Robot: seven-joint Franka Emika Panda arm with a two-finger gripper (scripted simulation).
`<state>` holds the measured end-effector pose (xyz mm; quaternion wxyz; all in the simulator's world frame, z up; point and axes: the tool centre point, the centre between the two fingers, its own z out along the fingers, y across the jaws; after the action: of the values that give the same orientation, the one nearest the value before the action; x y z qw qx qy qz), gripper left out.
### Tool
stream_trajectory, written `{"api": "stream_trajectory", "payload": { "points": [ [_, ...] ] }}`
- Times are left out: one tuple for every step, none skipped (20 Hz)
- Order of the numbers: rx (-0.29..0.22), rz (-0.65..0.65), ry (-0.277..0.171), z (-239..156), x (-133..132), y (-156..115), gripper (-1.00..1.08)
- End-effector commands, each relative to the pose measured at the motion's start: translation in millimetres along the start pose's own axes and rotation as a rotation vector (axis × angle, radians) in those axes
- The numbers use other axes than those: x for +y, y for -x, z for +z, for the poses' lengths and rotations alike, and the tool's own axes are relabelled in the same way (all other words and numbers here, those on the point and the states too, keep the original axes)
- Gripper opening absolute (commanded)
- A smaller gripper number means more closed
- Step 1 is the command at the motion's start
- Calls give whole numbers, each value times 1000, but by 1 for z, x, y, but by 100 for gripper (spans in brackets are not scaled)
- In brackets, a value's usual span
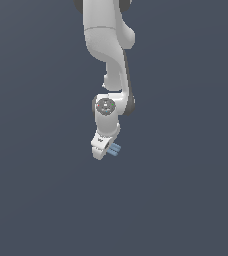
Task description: Pick up the object and move it to a goal position.
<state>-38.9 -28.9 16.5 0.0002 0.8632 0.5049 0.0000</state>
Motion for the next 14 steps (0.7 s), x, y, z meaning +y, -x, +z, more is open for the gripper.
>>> {"api": "stream_trajectory", "payload": {
  "points": [
    [0, 0, 0, 1, 0, 0, -100],
    [0, 0, 0, 1, 0, 0, -100],
    [0, 0, 0, 1, 0, 0, -100],
    [0, 0, 0, 1, 0, 0, -100],
    [0, 0, 0, 1, 0, 0, -100],
    [0, 0, 0, 1, 0, 0, -100],
    [0, 0, 0, 1, 0, 0, -100],
    [0, 0, 0, 1, 0, 0, -100],
    [0, 0, 1, 0, 0, 0, -100],
    [0, 0, 1, 0, 1, 0, -100],
    [0, 0, 1, -1, 1, 0, -100],
    [0, 0, 1, -1, 3, 1, -100],
    [0, 0, 1, -2, 5, 1, -100],
    [0, 0, 1, -3, 7, 2, -100]
  ]
}}
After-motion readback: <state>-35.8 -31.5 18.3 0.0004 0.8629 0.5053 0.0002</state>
